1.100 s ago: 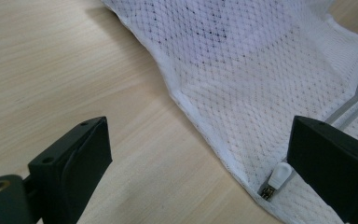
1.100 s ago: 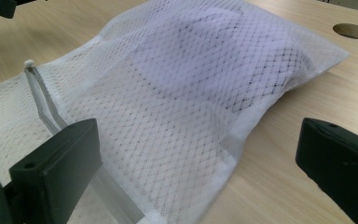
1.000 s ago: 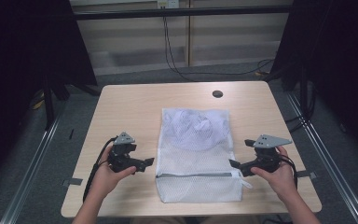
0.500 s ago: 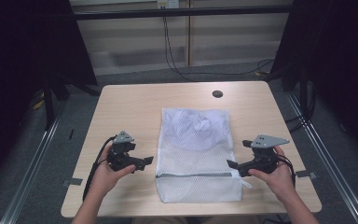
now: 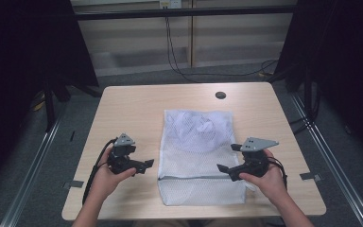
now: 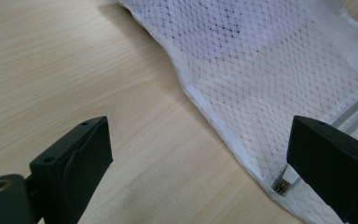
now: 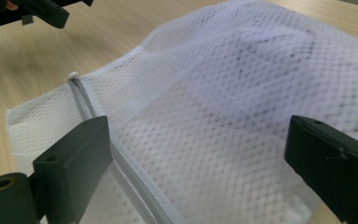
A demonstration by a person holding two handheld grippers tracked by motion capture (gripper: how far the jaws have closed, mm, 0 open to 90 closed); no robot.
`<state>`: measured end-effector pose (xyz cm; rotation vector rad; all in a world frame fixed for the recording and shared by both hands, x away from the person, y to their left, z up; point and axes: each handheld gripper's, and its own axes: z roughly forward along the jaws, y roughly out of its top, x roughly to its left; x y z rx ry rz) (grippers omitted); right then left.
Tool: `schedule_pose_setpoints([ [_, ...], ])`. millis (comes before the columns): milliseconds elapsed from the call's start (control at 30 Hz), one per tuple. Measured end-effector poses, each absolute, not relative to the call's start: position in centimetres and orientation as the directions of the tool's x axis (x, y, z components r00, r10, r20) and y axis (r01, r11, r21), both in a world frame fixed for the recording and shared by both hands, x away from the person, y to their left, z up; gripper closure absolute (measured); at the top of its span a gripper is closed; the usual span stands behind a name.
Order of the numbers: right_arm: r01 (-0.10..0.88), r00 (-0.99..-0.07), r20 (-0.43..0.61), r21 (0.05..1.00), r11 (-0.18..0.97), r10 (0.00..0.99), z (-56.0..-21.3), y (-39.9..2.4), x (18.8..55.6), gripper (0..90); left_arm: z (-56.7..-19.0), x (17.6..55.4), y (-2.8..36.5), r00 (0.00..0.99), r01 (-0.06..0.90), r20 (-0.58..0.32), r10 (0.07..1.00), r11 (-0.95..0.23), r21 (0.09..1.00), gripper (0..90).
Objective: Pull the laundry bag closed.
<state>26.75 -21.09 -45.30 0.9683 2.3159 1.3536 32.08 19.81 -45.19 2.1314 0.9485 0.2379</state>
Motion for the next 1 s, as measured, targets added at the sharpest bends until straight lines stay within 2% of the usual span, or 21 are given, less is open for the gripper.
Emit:
schedule_pose_setpoints([
  [633, 0.376, -0.799, 0.075, 0.837, 0.398, 0.597, -45.4, -15.9, 27.3, 7.8, -45.3, 31.9, 20.6, 0.693, 0.559, -0.122, 0.711, -0.423, 0.713, 6.8],
  [1000, 0.359, -0.831, 0.09, 0.84, 0.407, 0.549, -45.6, -13.9, 27.3, 13.9, -45.3, 32.0, 20.8, 0.689, 0.56, -0.122, 0.715, -0.418, 0.715, 7.0],
])
